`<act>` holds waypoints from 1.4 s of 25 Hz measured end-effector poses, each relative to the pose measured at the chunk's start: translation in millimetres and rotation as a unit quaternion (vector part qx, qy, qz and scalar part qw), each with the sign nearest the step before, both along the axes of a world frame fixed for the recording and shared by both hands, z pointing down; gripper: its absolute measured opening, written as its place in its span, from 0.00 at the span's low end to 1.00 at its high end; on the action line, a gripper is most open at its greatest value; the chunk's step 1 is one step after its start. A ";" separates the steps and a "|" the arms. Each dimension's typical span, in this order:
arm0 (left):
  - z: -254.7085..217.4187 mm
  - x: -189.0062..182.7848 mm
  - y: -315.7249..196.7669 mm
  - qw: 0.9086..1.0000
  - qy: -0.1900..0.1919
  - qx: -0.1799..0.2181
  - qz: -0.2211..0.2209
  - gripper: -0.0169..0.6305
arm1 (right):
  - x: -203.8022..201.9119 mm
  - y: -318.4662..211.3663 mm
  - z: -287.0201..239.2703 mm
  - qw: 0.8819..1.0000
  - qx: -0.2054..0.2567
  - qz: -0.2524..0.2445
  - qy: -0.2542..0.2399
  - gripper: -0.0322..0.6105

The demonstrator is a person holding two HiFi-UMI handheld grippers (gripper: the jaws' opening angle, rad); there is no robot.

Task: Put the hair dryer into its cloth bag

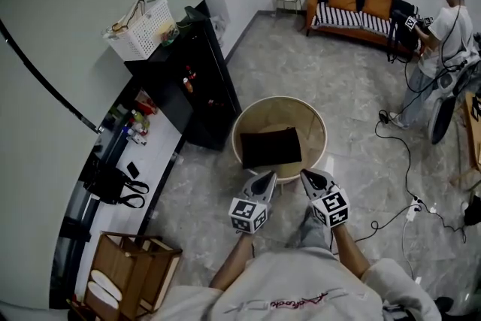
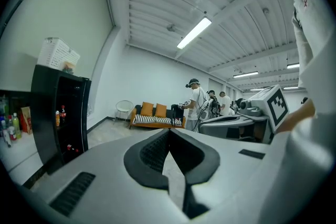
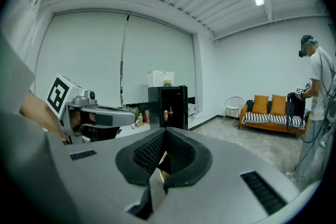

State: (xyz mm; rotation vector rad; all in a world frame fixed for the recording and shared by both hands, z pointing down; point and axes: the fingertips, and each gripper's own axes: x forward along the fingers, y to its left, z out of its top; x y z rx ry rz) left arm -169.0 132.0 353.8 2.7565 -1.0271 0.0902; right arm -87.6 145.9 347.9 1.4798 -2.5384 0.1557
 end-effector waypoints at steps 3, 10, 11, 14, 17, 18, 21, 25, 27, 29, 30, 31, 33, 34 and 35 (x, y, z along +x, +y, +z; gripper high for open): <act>-0.9 -4.8 20.6 1.000 0.001 0.000 0.006 0.07 | -8.1 21.3 -4.6 1.000 0.003 0.003 -0.001 0.09; -6.1 -8.4 57.8 1.000 0.005 0.003 0.006 0.07 | -10.9 59.9 -7.4 1.000 0.002 0.005 0.001 0.09; -6.3 -9.2 62.4 1.000 0.005 0.004 0.004 0.07 | -10.5 64.0 -8.1 1.000 0.003 0.005 0.000 0.09; -6.2 -9.5 73.1 1.000 0.003 0.004 0.000 0.07 | -10.2 75.3 -10.4 1.000 0.004 0.000 -0.003 0.09; -3.9 -6.9 83.2 1.000 0.000 0.000 -0.003 0.07 | -8.3 85.8 -6.1 1.000 0.000 -0.004 -0.004 0.09; -3.7 -5.3 86.7 1.000 0.000 0.000 -0.004 0.07 | -6.9 89.1 -5.1 1.000 0.000 -0.005 -0.004 0.09; -5.0 1.2 96.8 1.000 -0.003 0.002 -0.006 0.07 | 0.2 99.1 -6.1 1.000 0.003 -0.008 -0.004 0.09; -6.0 8.0 109.2 1.000 -0.003 0.000 -0.015 0.07 | 10.4 114.3 -5.7 1.000 0.001 -0.014 -0.003 0.09; -6.1 15.5 118.1 1.000 -0.004 0.000 -0.019 0.07 | 18.9 124.9 -4.2 1.000 -0.002 -0.017 -0.003 0.09; -8.7 23.7 125.1 1.000 -0.005 0.002 -0.024 0.07 | 28.2 134.7 -4.6 1.000 -0.002 -0.021 -0.002 0.09; -10.7 27.7 128.7 1.000 -0.004 0.003 -0.027 0.07 | 33.2 139.7 -5.5 1.000 -0.002 -0.023 -0.001 0.09; -12.6 31.7 133.2 1.000 -0.002 0.004 -0.030 0.07 | 38.5 145.0 -6.4 1.000 -0.003 -0.024 0.000 0.09; -15.0 40.1 144.9 0.999 -0.002 0.003 -0.036 0.07 | 49.5 156.7 -7.7 1.000 -0.003 -0.025 0.000 0.09; -16.0 44.2 151.5 0.999 -0.001 0.004 -0.039 0.07 | 55.0 162.6 -8.8 1.000 -0.002 -0.026 0.001 0.09; -16.9 48.0 158.1 0.999 -0.001 0.004 -0.041 0.07 | 60.1 168.2 -10.2 1.000 -0.001 -0.027 0.001 0.09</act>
